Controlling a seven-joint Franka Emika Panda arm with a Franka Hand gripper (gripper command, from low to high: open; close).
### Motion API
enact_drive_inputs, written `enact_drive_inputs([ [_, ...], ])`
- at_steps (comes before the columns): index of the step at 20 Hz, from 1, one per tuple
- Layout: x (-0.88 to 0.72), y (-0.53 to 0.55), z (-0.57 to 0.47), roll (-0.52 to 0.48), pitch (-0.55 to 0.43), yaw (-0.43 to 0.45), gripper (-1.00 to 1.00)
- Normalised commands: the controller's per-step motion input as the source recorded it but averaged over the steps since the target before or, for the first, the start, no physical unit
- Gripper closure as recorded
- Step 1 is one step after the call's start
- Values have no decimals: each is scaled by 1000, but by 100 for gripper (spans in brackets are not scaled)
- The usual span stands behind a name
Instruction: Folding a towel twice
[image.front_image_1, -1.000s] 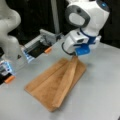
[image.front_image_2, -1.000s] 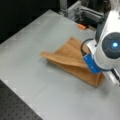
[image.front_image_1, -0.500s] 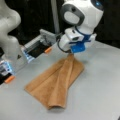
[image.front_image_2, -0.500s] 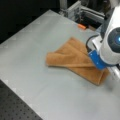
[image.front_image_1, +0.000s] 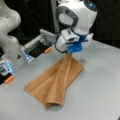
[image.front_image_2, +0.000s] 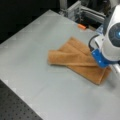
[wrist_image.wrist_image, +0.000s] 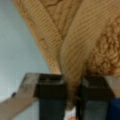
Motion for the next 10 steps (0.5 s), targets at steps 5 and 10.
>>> enact_drive_inputs([
  [5,-412,108,-163,226,-288,-154,100],
  [10,-454,68,-80,182,-257,-168,100],
])
